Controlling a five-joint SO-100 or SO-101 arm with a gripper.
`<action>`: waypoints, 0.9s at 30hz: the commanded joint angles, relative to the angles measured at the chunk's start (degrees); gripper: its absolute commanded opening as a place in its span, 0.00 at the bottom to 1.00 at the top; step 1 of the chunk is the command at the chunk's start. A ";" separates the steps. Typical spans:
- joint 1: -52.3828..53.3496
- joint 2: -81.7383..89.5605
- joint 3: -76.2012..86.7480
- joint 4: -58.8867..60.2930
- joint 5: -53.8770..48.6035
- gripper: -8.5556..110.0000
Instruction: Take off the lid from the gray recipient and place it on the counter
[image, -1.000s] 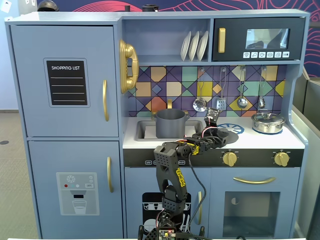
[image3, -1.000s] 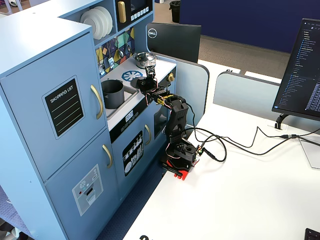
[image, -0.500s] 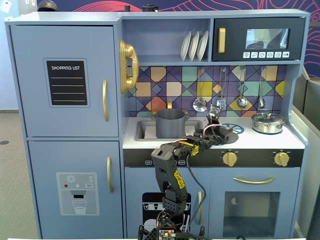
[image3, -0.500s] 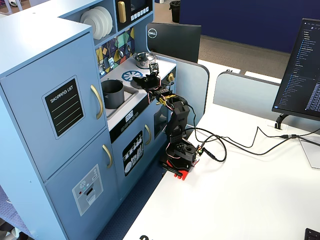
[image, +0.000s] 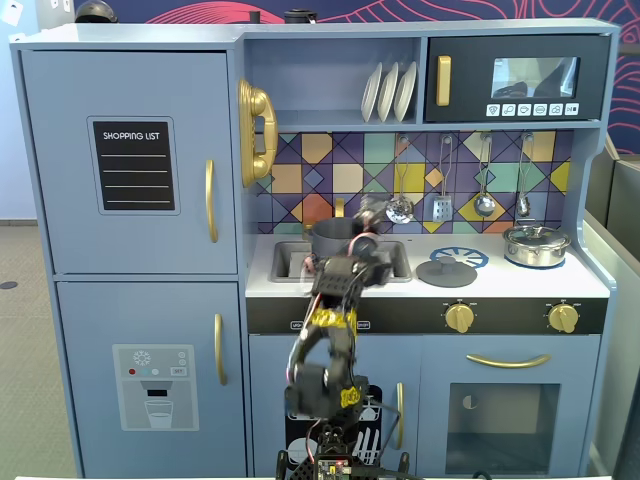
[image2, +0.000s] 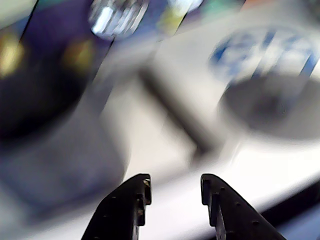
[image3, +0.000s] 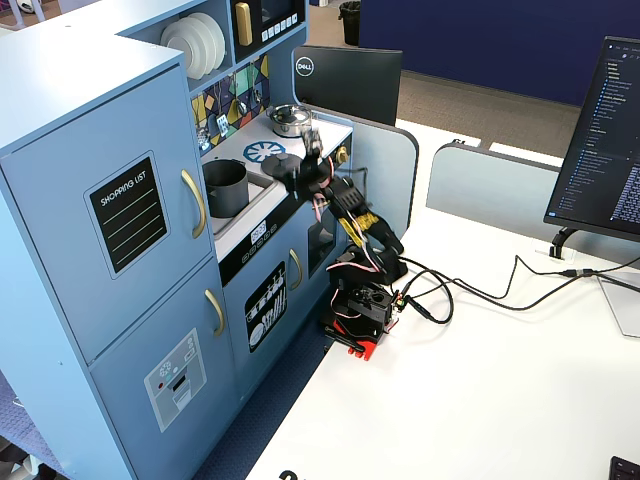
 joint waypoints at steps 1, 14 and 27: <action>-6.86 9.84 4.92 12.39 -0.70 0.07; -14.33 21.71 41.31 12.66 -1.93 0.07; -16.26 21.80 46.93 34.98 -14.06 0.10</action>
